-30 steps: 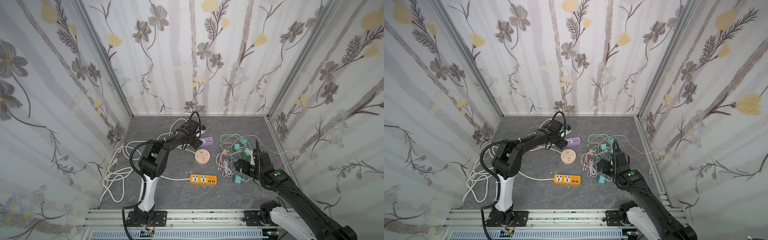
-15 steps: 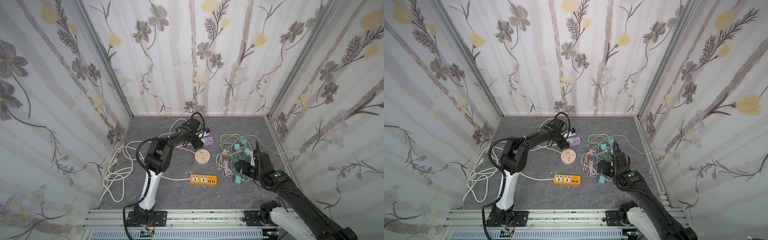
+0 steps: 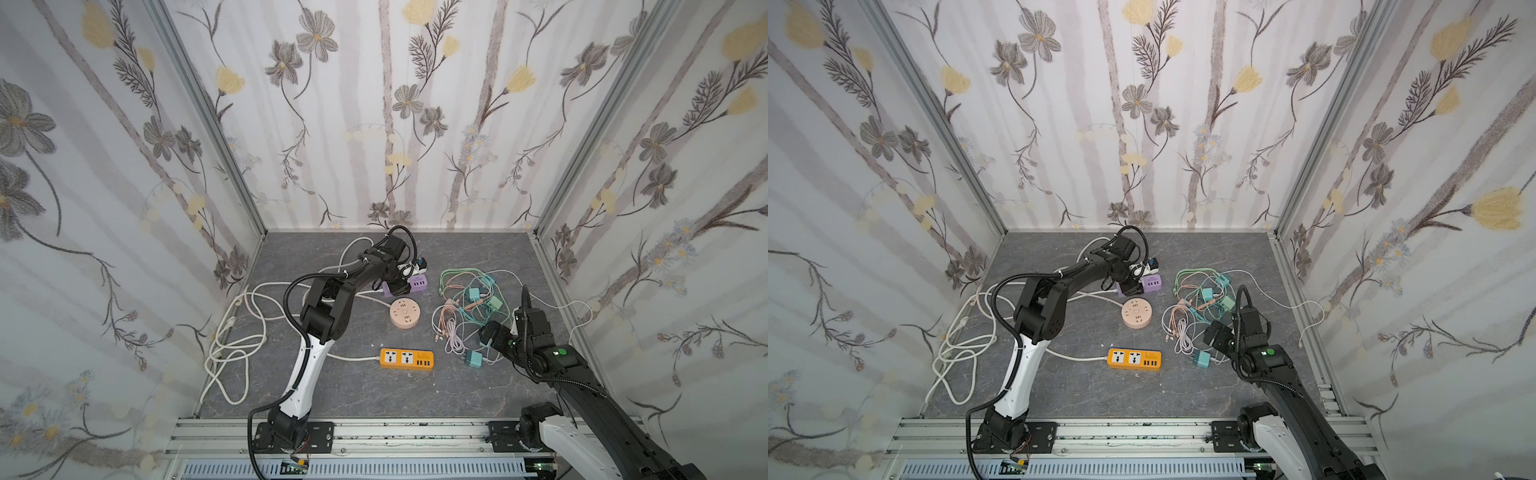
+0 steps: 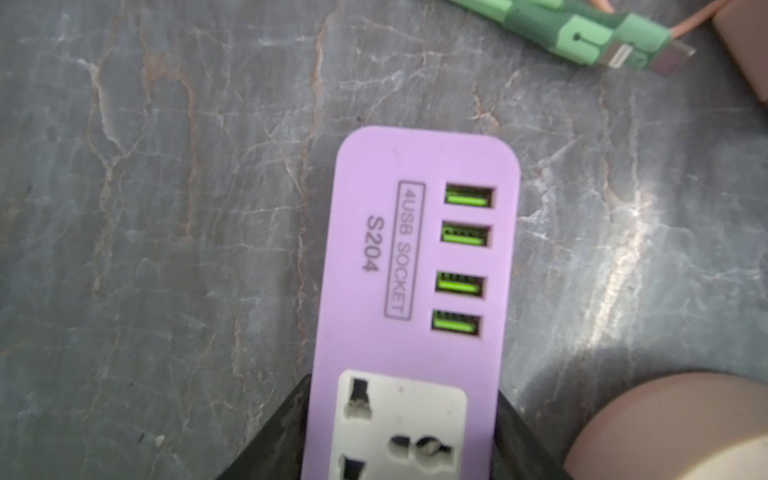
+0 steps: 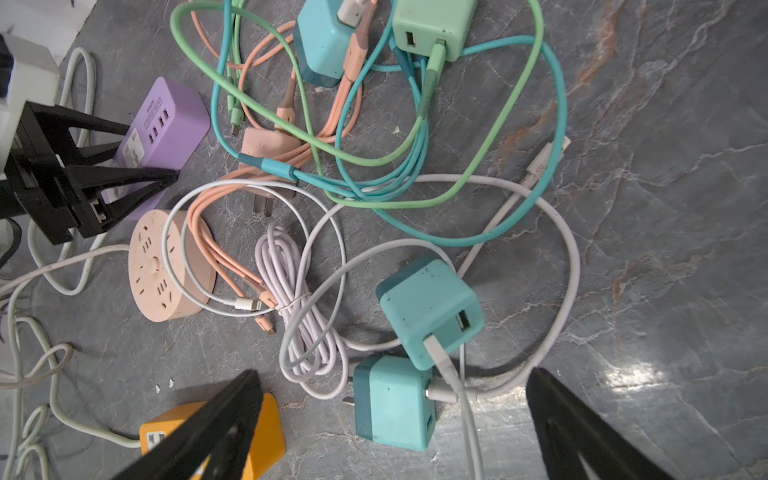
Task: Insert the plug
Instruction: 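Grasp the teal charger with white cable using the right gripper while the left gripper lifts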
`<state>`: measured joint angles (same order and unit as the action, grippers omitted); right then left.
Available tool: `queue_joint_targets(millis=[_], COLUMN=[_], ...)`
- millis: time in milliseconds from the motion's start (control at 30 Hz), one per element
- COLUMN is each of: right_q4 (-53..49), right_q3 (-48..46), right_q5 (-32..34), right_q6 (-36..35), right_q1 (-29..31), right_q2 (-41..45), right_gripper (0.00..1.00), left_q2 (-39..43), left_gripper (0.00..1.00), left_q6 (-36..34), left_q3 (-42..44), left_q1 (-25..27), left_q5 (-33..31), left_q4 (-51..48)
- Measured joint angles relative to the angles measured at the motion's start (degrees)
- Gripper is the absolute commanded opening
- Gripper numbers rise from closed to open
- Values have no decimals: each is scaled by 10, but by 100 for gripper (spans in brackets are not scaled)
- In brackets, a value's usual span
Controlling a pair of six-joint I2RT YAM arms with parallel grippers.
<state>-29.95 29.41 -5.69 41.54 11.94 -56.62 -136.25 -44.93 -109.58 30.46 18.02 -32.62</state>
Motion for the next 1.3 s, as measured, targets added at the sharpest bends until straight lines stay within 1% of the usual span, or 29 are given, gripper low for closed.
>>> queue_joint_targets(millis=[100, 233, 333, 467, 533, 633, 700, 767, 800, 833, 867, 933, 1000, 1133, 1233, 1300], right_q4=[-9, -24, -33, -39, -40, -40, -37, -31, -30, -28, -27, -29, -38, -79, -103, -118], right_q3=[1, 4, 1, -4, -10, -25, -31, -35, -36, -37, -37, -36, -28, 18, 64, 106], right_q5=[-12, -14, -15, -38, -51, -66, -71, -74, -75, -75, -75, -75, -74, -54, -41, -37], right_q6=[0, 0, 1, -25, -38, -54, -57, -63, -68, -72, -73, -78, -83, -97, -102, -110], right_q1=[-17, -37, -59, -63, -64, -64, -64, -64, -64, -64, -64, -64, -63, -62, -63, -63], right_q2=[-5, -10, -15, -24, -26, -25, -24, -24, -25, -26, -26, -22, -7, 56, 95, 101], right_gripper=[98, 92, 83, 73, 66, 52, 43, 31, 23, 16, 13, 5, 0, 0, 0, 0], left_q2=[17, 53, 75, 88, 94, 102, 108, 117, 124, 133, 142, 170, 202, 266, 302, 325], left_gripper=[59, 59, 59, 60, 62, 66, 74, 78, 88, 97, 100, 100, 100, 100, 100, 100], left_q6=[-15, -54, -79, -108, -118, -122, -121, -118, -115, -108, -101, -79, -58, 7, 66, 102], left_q3=[36, 104, 143, 166, 177, 189, 197, 208, 215, 223, 230, 247, 274, 343, 367, 380], left_q1=[1, 2, 8, 16, 18, 19, 19, 19, 18, 18, 18, 17, 13, 6, 5, 5], left_q5=[17, 39, 43, 41, 38, 38, 36, 36, 36, 37, 37, 39, 45, 49, 42, 41], left_q4=[19, 50, 68, 82, 93, 105, 110, 115, 120, 127, 135, 157, 193, 276, 332, 374])
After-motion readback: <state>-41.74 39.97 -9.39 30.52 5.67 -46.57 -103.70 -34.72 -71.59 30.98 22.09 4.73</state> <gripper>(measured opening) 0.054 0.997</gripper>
